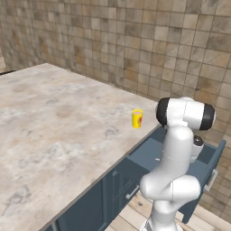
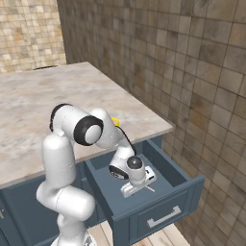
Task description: Pick up the straw from the right drawer and put it inside the smoothie cup.
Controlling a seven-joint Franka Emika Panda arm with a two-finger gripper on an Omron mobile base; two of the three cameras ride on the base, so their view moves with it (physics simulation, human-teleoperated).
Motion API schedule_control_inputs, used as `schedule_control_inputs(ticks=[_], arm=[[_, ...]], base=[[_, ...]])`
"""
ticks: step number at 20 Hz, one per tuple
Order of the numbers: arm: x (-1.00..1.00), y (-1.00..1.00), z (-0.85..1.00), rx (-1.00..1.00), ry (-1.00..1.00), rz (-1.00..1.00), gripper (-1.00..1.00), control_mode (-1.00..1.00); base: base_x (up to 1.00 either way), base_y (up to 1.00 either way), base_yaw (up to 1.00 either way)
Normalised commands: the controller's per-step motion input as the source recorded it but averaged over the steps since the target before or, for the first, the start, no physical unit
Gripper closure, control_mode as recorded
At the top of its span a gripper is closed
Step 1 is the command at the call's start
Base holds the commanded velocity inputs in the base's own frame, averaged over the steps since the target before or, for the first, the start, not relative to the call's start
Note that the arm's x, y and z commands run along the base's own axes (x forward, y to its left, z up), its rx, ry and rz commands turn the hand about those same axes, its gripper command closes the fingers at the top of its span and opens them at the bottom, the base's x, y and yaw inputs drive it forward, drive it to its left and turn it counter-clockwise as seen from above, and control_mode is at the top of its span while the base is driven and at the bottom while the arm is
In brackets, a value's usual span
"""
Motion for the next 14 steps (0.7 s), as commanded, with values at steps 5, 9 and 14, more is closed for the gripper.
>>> schedule_control_inputs(ticks=[5,9,14], arm=[[0.01,0.0,0.32,0.06,0.0,-0.04,-1.0,-1.0],[0.07,0.0,0.3,0.1,0.0,0.0,-1.0,-1.0],[0.13,-0.02,0.16,0.1,0.0,0.0,-1.0,-1.0]], base=[[0.0,0.0,0.0],[0.0,0.0,0.0],[0.0,0.0,0.0]])
